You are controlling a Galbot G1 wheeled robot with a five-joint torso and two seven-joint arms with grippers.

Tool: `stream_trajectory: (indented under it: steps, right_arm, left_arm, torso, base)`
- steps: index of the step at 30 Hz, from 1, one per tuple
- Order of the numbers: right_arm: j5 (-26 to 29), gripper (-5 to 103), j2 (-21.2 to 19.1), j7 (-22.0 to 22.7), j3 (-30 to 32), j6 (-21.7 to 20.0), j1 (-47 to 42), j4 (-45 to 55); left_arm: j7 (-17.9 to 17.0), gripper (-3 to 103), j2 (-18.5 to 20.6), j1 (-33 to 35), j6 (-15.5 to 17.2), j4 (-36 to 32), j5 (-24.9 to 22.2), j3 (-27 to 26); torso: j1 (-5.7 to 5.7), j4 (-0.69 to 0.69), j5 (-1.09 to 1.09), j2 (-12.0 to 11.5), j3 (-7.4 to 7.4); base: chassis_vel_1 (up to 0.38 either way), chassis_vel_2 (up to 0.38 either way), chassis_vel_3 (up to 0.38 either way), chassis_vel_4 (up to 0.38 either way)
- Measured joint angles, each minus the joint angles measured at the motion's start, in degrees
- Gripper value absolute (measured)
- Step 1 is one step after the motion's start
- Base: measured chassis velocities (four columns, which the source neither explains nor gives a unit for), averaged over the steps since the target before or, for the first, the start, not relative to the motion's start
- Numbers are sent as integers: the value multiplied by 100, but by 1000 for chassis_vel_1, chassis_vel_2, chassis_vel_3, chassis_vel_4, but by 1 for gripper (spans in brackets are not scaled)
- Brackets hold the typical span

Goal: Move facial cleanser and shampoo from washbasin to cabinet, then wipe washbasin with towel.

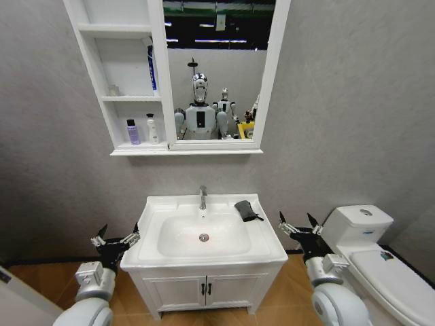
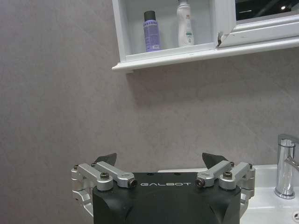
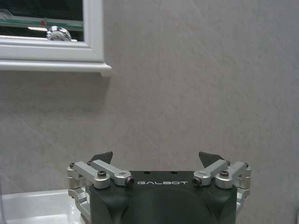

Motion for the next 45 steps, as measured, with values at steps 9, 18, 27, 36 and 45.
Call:
stream_trajectory:
  steps: [9, 18, 27, 36, 45]
  right_arm:
    - [882, 100, -1283, 429, -116, -520, 1094, -1364]
    - [1584, 100, -2004, -278, -1225, -694, 2566, -2728]
    - [2182, 100, -2040, -399, -2723, -1124, 3902, -3841]
    - [1875, 100, -1671, -536, -4088, -826, 5257, -5109]
    - [1816, 100, -1035, -399, -4668, -778, 5772, -5960]
  left_arm:
    - [-2, 100, 0, 1, -2, 1, -1, 1]
    - [-2, 100, 0, -1, -2, 1, -1, 1]
    - [0, 100, 0, -1, -2, 1, -1, 1]
    - [1, 100, 1, -1, -2, 1, -1, 1]
    - [1, 100, 1, -1, -1, 1, -1, 1]
  torso:
    - [-3, 0, 2, 2, -1]
    - [-1, 0, 0, 1, 0]
    - [-1, -1, 3, 1, 0]
    - [0, 0, 1, 1, 0]
    - [-1, 0, 1, 1, 0]
  base:
    - [0, 0, 0, 0]
    - [0, 0, 0, 0]
    - [0, 0, 0, 0]
    - [0, 0, 0, 0]
    - [0, 0, 0, 0]
